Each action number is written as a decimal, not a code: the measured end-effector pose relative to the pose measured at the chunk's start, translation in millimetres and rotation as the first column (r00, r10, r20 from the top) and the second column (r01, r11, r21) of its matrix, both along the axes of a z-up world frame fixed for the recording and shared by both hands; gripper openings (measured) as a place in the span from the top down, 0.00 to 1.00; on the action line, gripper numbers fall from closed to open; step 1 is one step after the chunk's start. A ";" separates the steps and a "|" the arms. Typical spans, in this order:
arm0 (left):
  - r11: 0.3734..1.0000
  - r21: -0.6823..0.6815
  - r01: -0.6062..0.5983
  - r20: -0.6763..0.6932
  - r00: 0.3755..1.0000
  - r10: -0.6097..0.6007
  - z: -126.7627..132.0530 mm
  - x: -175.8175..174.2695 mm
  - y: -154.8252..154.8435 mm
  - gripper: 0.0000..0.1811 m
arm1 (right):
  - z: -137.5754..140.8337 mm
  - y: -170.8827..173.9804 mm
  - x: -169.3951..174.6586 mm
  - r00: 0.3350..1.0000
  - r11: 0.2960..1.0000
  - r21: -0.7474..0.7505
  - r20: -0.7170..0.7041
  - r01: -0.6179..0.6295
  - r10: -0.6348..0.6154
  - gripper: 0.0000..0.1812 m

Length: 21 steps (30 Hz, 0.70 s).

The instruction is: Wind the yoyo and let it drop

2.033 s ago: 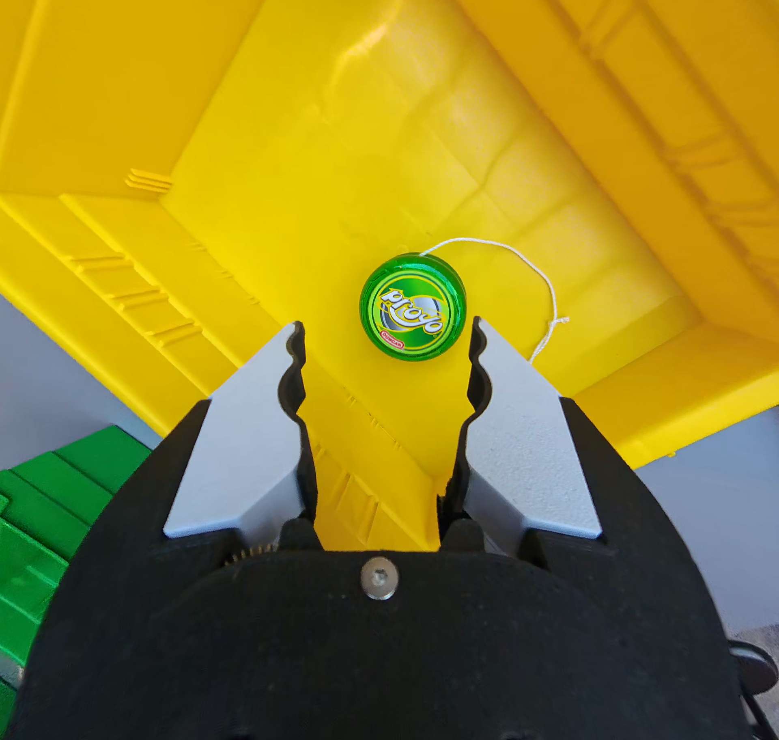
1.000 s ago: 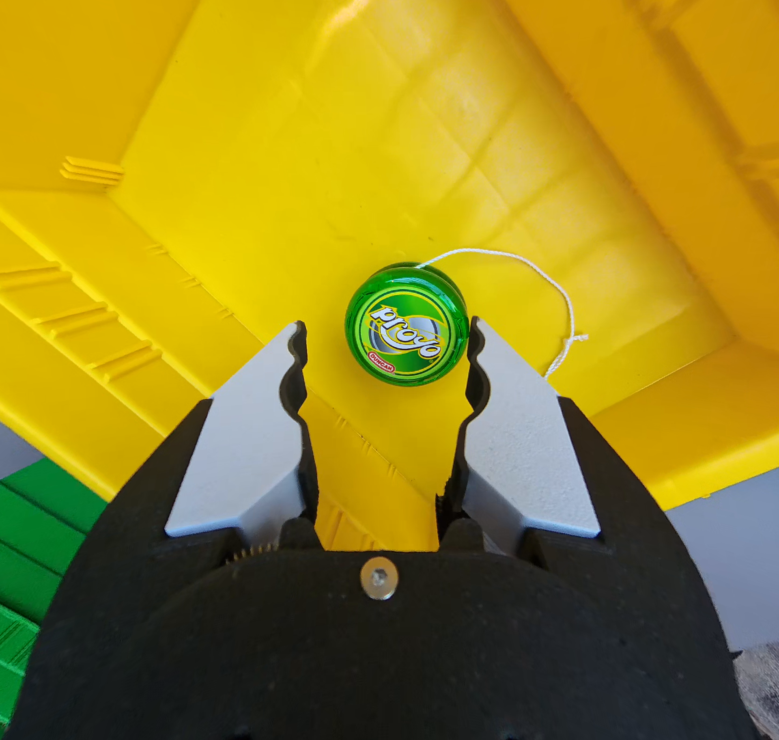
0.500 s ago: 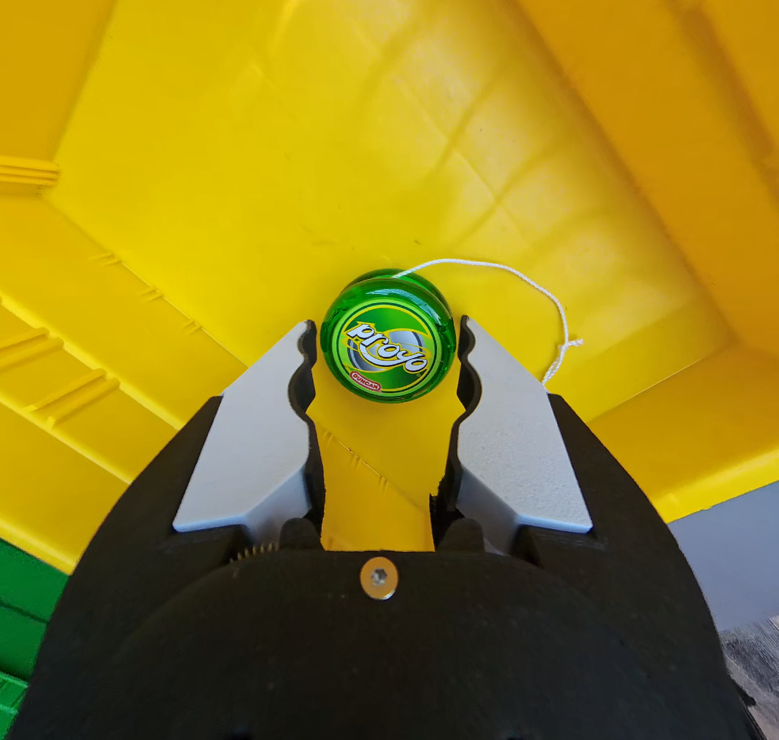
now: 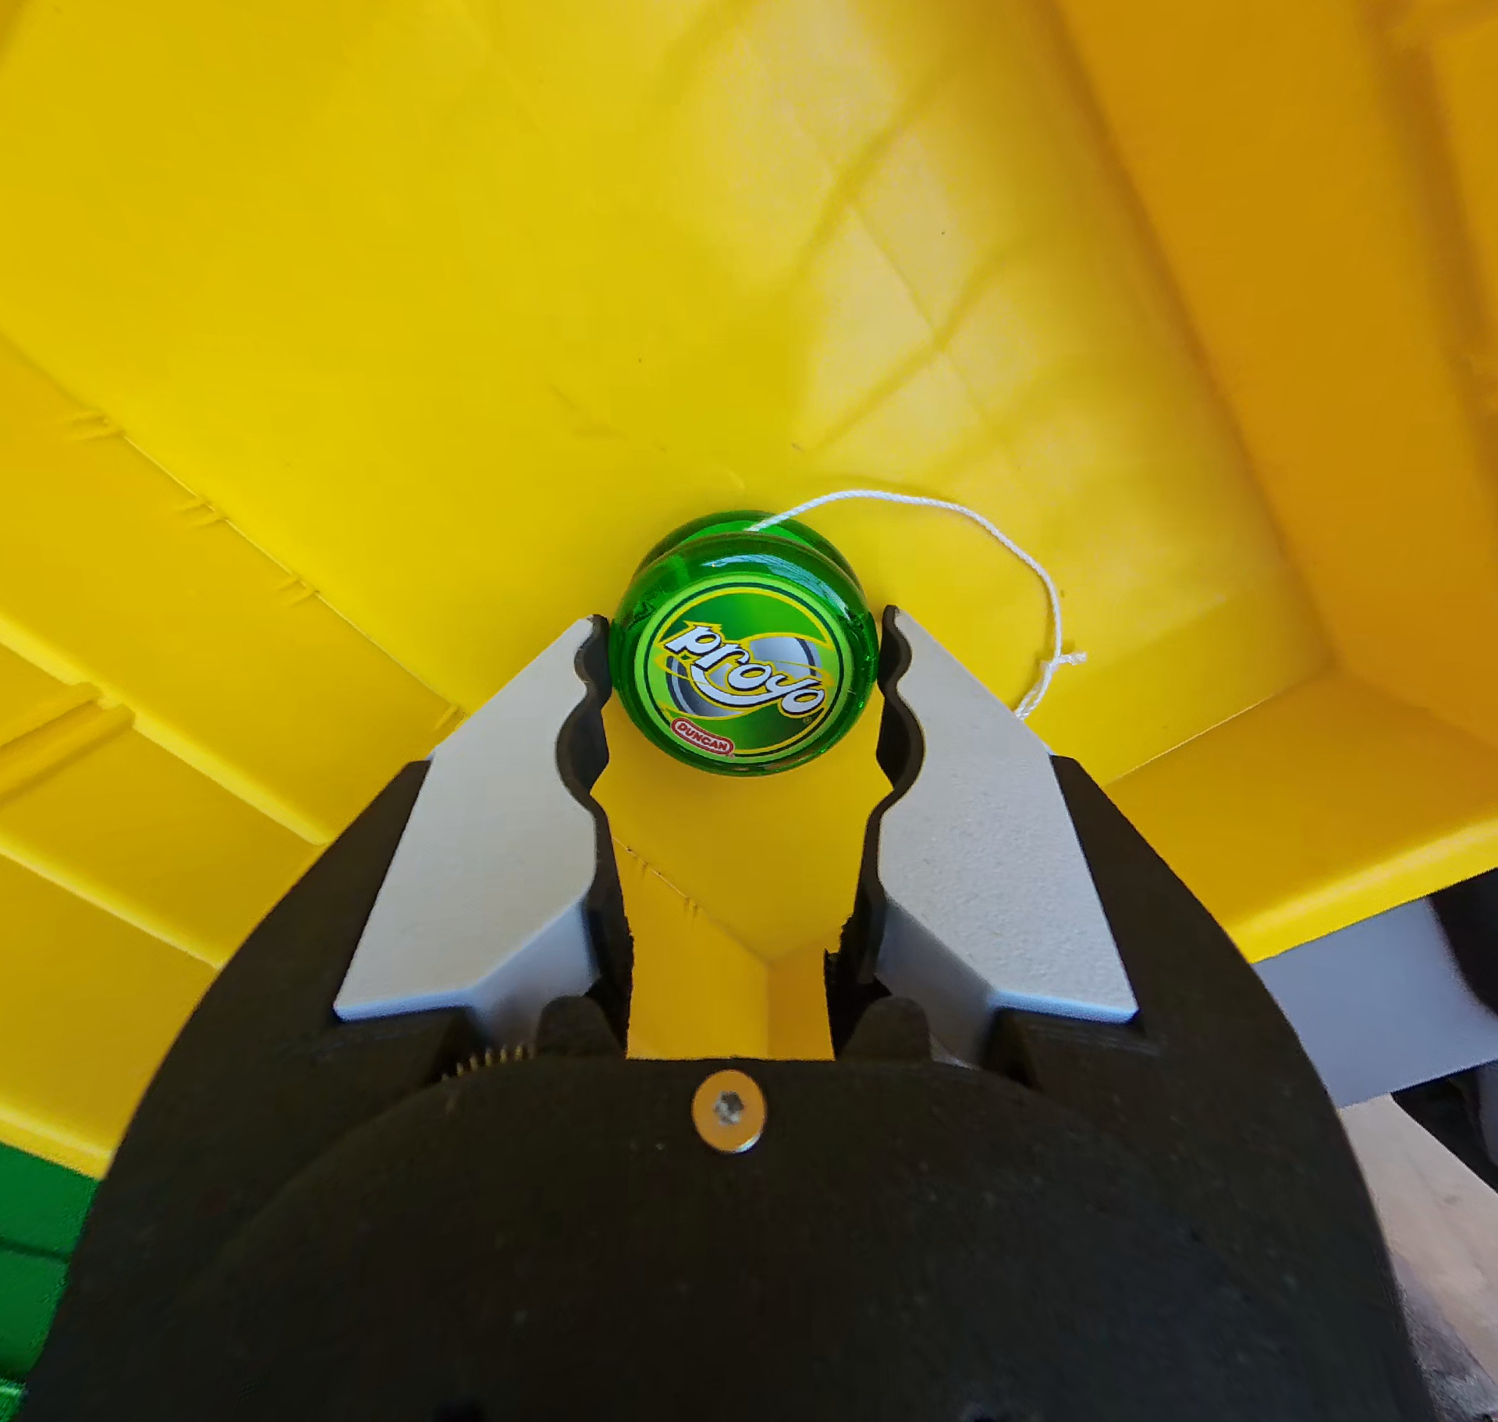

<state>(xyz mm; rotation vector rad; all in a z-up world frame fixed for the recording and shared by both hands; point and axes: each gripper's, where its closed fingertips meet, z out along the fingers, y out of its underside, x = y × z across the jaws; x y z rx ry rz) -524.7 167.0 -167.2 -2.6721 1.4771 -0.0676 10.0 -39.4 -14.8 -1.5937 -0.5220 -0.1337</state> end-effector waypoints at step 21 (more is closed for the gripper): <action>0.999 0.028 0.014 -0.067 0.998 -0.012 1.7 -1.7 0.4 0.64 | -5.4 0.9 -3.5 1.000 1.000 -0.018 0.020 -0.013 0.013 0.45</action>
